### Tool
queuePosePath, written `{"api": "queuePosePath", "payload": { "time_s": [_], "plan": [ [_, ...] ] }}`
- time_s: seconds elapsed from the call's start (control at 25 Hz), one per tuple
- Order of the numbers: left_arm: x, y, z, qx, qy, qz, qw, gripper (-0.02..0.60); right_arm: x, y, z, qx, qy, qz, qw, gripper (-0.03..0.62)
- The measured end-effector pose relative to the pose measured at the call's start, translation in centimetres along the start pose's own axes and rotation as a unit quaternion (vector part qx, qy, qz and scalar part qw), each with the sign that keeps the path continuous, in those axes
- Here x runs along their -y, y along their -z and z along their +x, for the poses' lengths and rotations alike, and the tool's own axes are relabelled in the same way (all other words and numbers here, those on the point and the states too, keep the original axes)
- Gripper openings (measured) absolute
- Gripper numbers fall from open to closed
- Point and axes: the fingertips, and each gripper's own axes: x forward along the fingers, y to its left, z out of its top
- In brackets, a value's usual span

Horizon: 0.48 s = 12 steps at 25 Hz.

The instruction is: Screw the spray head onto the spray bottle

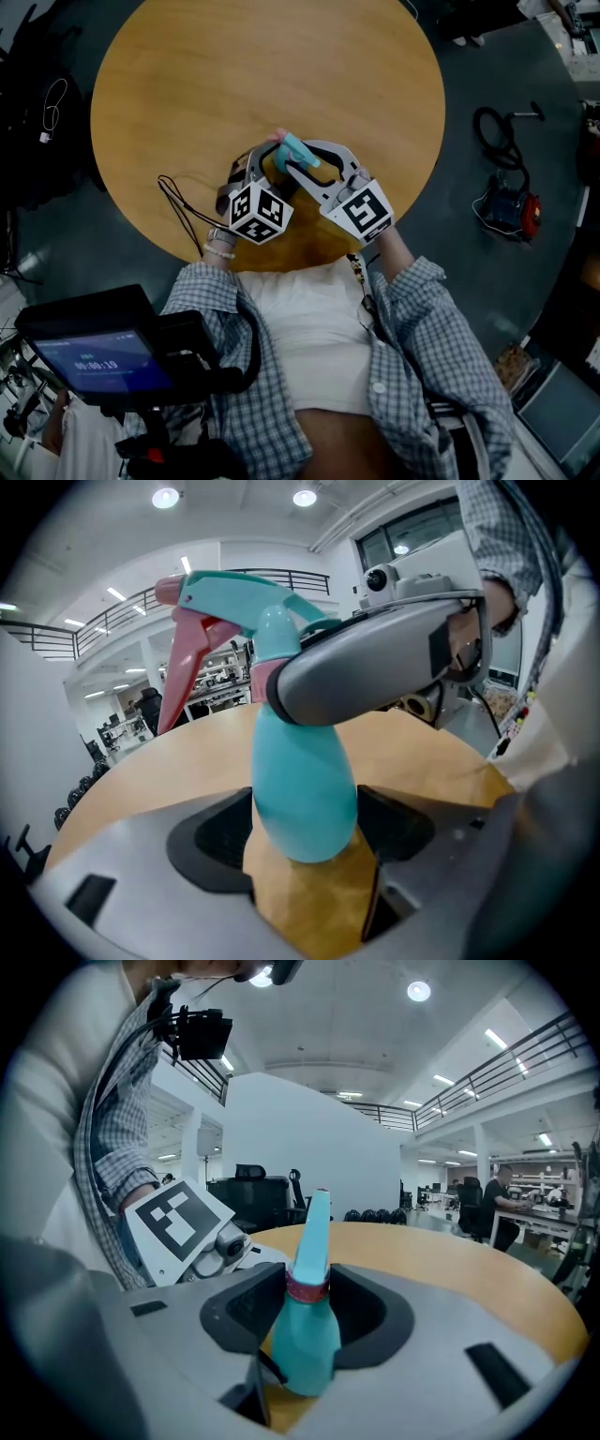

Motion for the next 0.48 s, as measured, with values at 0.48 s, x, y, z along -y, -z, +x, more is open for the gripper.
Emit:
{"api": "queuePosePath", "payload": {
  "time_s": [0.48],
  "plan": [
    [0.3, -0.1, 0.1, 0.012, 0.013, -0.015, 0.9997, 0.360, 0.0, 1.2, 0.6, -0.020, -0.010, 0.010, 1.000, 0.207]
  ]
}}
